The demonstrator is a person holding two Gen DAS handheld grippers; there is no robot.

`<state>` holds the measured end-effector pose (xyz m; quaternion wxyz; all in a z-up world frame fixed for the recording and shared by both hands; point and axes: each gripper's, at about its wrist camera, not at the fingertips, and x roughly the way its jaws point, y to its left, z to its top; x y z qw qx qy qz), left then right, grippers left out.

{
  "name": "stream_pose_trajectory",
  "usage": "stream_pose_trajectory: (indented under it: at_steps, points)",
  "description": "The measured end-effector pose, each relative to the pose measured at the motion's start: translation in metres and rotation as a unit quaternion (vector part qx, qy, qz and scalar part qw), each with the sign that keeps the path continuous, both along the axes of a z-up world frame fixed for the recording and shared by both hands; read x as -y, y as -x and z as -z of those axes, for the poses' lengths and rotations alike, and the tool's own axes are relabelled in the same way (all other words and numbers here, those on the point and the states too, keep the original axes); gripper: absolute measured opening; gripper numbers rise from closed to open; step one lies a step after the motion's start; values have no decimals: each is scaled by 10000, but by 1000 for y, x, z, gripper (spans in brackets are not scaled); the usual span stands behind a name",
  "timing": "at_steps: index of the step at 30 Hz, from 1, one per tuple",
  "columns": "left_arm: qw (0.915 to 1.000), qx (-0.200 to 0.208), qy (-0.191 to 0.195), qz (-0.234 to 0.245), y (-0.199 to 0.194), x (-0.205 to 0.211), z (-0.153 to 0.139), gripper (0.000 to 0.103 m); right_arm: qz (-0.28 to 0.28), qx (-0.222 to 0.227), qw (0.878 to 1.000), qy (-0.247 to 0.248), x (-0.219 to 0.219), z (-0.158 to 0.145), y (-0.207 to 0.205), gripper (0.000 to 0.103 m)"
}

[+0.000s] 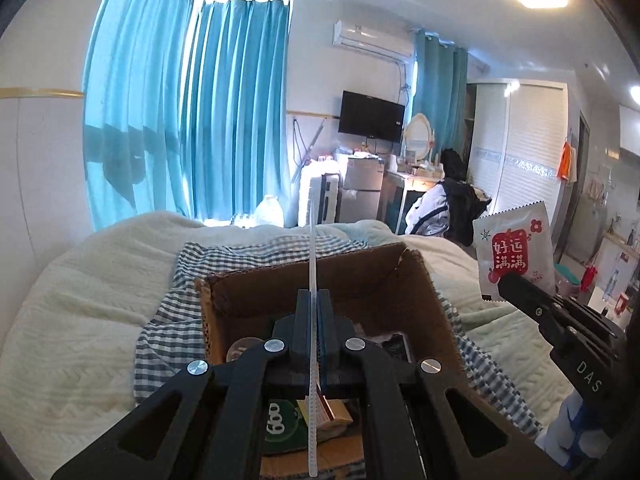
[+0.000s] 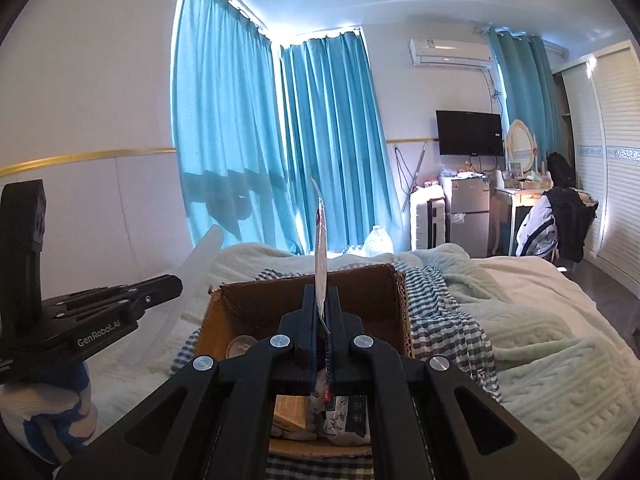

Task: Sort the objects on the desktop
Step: 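Carry the comb with the left gripper while the right carries the sachet over the box, then open both grippers to drop the comb and sachet into the box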

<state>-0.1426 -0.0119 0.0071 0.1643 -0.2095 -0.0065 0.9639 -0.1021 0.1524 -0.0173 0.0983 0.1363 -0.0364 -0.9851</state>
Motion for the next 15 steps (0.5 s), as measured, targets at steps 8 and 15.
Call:
stream_pose_trajectory:
  at_steps: [8, 15]
  points:
    - [9986, 487, 190, 14, 75, -15, 42, 2, -50, 434, 9989, -177, 4, 35, 72, 3]
    - [9973, 647, 314, -135, 98, -11, 68, 47, 100, 705, 9974, -115, 3, 61, 114, 14]
